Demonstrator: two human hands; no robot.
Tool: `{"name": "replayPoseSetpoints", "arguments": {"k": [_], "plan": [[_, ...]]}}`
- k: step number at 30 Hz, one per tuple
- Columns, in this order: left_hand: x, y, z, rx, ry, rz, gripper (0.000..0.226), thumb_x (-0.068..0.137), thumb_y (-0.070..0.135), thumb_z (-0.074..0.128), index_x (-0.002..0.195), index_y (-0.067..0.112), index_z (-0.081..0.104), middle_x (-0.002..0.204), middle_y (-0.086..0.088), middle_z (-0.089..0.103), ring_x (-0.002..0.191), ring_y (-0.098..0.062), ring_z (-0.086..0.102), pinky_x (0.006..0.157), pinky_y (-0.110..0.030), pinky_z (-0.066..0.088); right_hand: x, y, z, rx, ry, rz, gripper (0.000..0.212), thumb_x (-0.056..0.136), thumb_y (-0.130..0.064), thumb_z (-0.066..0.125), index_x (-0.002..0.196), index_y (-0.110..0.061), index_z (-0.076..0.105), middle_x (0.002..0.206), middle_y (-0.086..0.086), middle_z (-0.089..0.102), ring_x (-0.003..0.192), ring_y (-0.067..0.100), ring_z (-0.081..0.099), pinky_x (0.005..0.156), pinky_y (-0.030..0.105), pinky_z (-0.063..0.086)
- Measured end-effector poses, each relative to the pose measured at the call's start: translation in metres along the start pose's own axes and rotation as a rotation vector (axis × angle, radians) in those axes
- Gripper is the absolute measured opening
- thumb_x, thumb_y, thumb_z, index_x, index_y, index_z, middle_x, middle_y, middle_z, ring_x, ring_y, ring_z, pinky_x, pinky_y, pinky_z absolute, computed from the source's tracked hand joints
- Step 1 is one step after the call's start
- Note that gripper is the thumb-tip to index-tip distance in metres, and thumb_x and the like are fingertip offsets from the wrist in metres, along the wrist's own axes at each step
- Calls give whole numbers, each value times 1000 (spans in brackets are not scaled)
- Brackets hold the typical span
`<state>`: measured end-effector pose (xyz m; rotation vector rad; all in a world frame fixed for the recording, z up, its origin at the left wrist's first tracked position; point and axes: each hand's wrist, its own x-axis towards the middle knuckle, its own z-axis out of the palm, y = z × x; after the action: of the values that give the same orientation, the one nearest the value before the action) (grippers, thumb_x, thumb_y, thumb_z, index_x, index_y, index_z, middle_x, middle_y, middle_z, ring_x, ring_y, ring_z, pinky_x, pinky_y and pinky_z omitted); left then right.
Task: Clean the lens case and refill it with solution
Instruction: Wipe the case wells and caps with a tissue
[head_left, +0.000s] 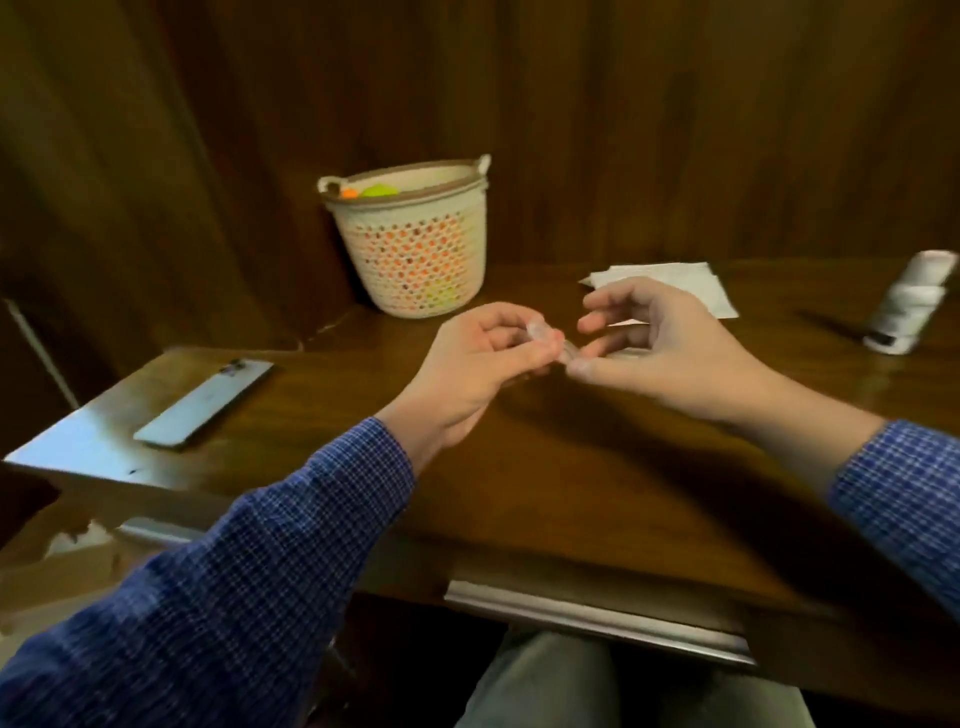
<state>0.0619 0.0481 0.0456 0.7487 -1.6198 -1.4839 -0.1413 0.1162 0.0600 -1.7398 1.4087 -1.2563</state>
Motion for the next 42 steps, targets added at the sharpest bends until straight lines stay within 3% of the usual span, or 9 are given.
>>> {"name": "replayPoseSetpoints", "arguments": {"k": [5,9,16,21,25,28,33,38,42], "plan": [[36,-12,61,14,-109,-39,19,86,-1,75,99,14,74,109,-18,76,104,-28,73,91,-37,59,-19,33,-52,-46,88,49,59,70,-33,92,120,-26,61,110,-5,70,87,4,73,68,6,51],[51,-25,86,13,-144,-65,20,86,-1,75,101,12,73,107,-16,77,107,-30,73,97,-43,58,-24,53,-69,-63,141,67,50,70,-38,89,112,-31,63,98,-8,73,83,6,73,72,15,57],[72,-46,89,114,-160,-84,33,83,1,79,113,8,67,108,-11,77,108,-24,73,95,-39,59,-17,78,-76,-90,131,90,53,75,-23,89,120,-24,61,88,-7,76,80,9,75,77,22,62],[78,-53,71,329,-190,-8,49,78,8,86,119,19,63,105,3,78,100,-15,75,81,-25,61,-8,91,-69,-195,53,115,60,75,-20,89,125,-29,57,88,-8,75,81,5,73,76,23,62],[78,-59,61,658,-237,105,52,77,24,88,120,32,60,100,20,76,97,-2,71,77,-21,57,-4,96,-61,-320,-41,127,64,76,-20,88,124,-39,50,91,-13,72,87,-5,68,72,11,56],[75,-63,57,715,-267,108,53,78,28,88,122,33,59,98,23,75,97,2,69,76,-14,49,-2,96,-56,-381,-87,133,63,79,-23,86,127,-40,49,95,-16,70,91,-11,64,72,4,51],[76,-65,55,707,-275,95,53,79,28,86,122,37,58,99,24,73,97,4,66,76,-9,46,2,83,-61,-427,-158,142,54,80,-35,83,125,-40,53,99,-17,69,93,-8,65,77,9,55],[75,-70,54,691,-284,83,53,80,26,85,124,37,58,98,22,71,100,3,64,75,-12,49,62,80,-90,-389,85,39,22,91,-15,72,111,-22,68,97,-8,71,79,3,67,66,13,54],[75,-71,54,695,-298,96,54,80,28,84,126,37,56,99,21,70,103,5,61,86,-16,48,136,112,-99,-589,148,136,29,94,-13,66,123,-15,68,116,2,71,87,14,64,67,15,47]]}}
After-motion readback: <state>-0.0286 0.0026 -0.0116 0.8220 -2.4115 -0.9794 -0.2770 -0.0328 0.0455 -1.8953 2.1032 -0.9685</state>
